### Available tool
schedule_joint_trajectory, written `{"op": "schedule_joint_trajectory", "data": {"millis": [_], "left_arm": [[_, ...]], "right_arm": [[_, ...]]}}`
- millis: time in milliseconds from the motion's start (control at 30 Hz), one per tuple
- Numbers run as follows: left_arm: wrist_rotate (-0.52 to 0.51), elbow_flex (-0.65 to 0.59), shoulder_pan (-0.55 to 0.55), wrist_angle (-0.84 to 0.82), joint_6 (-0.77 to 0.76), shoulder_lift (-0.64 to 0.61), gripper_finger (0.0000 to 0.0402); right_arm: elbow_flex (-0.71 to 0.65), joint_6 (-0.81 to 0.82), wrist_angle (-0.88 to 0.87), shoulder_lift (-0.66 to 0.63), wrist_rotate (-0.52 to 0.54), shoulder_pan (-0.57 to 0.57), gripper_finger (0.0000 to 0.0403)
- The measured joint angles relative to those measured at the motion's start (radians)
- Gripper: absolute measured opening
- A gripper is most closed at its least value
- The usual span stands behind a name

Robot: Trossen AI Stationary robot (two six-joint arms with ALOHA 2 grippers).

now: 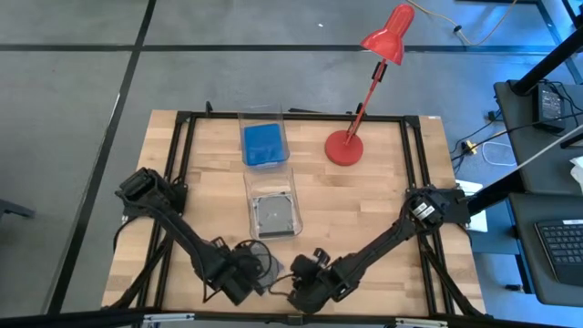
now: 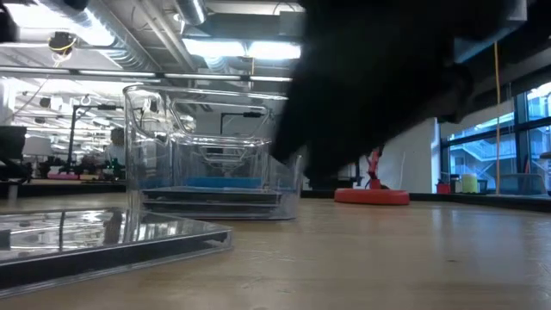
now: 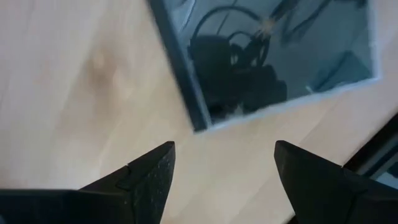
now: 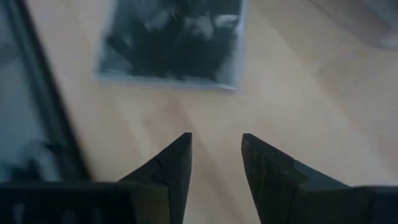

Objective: Pick & place jewel cases by type
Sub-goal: Put the black cd case into the bottom transparent bin

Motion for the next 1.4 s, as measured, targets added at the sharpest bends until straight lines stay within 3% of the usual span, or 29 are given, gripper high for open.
{"op": "schedule_joint_trajectory", "data": {"millis": [100,267,433,600,767,900,1400], "left_arm": [[-0.041,-0.006,0.008,0.031,0.082,-0.001,0.0269],[-0.061,-0.103,0.001,0.169,0.168,-0.092,0.0271],[-0.154,-0.318,-0.023,0.495,0.217,-0.314,0.0269],[-0.254,-0.588,-0.041,0.812,0.110,-0.505,0.0271],[-0.367,-0.756,-0.065,0.881,-0.169,-0.565,0.0269],[-0.362,-0.793,-0.072,0.887,-0.362,-0.564,0.0271],[-0.338,-0.795,-0.065,0.854,-0.435,-0.556,0.0269]], "right_arm": [[0.000,0.104,0.074,0.000,0.000,-0.008,0.0144],[0.000,0.109,0.108,0.000,0.001,-0.010,0.0144],[0.000,0.118,0.110,0.000,0.000,-0.007,0.0144],[0.000,0.182,0.114,0.000,0.000,-0.007,0.0144],[0.000,0.394,0.115,0.000,0.001,0.003,0.0144],[0.000,0.508,0.117,0.000,0.001,0.010,0.0144],[0.000,0.548,0.305,0.091,-0.048,-0.013,0.0144]]}}
